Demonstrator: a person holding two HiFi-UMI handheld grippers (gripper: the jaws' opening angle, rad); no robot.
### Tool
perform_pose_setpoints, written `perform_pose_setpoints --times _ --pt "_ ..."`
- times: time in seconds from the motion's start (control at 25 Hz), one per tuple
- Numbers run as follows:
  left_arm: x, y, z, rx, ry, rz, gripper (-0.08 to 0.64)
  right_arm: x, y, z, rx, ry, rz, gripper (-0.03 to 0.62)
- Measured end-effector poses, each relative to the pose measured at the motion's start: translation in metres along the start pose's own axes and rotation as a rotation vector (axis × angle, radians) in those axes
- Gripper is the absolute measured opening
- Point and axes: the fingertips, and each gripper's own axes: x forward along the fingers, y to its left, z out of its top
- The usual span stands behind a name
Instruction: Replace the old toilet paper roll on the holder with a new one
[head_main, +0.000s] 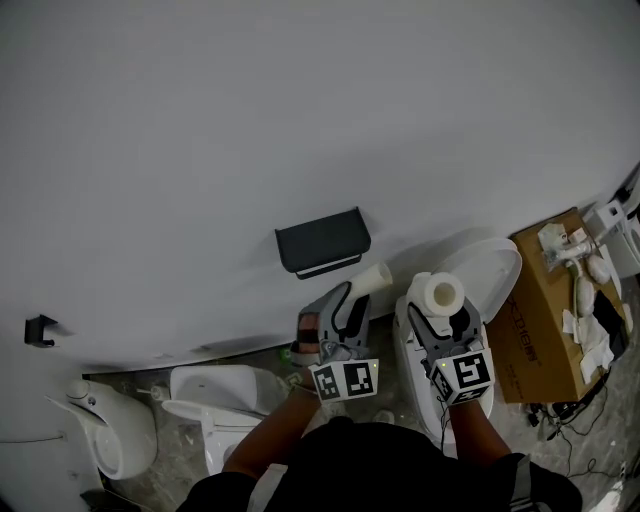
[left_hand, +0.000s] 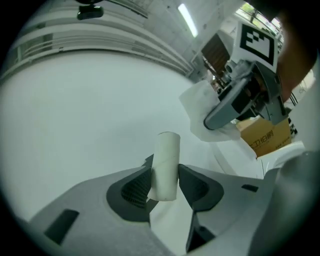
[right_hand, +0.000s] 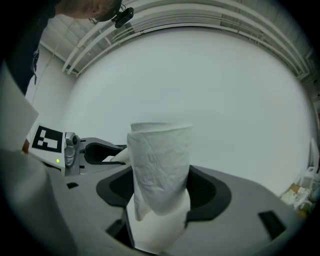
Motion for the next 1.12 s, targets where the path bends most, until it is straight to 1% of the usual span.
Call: perform_pose_setpoints --times 0.2,0.4,0.48,0.64,0.76,0.96,1.12 --pt "-0.018 0.031 -0.019 -0.255 0.017 0.046 0.170 0.008 0.010 0.002 -0.003 -0.007 0.030 0.290" --pt "-0.047 0.072 -0.032 -0.565 -0.062 0.124 0.169 0.019 0.029 0.006 0.006 -0.018 0.078 0.290" --pt "-0.059 0.084 -0.037 -0.639 -0.080 0.155 0.169 0.023 0.035 0.007 0.003 -0.016 0.097 0.290" --pt "-0.076 0.096 -0.052 -0.719 -0.105 0.205 0.166 0.031 0.045 0.014 -0.009 -0.032 0.117 0.290" --pt "-0.084 0.099 -0.060 -0.762 -0.098 0.227 0.166 0.035 0.050 0.014 -0.006 -0.032 0.133 0.290" --pt "-0.093 0.106 -0.076 -0.776 -0.078 0.257 0.166 0.044 0.057 0.014 0.012 -0.044 0.140 0.290" --pt "-0.099 0.112 -0.091 -0.783 -0.052 0.276 0.167 0.056 0.059 0.014 0.084 -0.056 0.143 0.290"
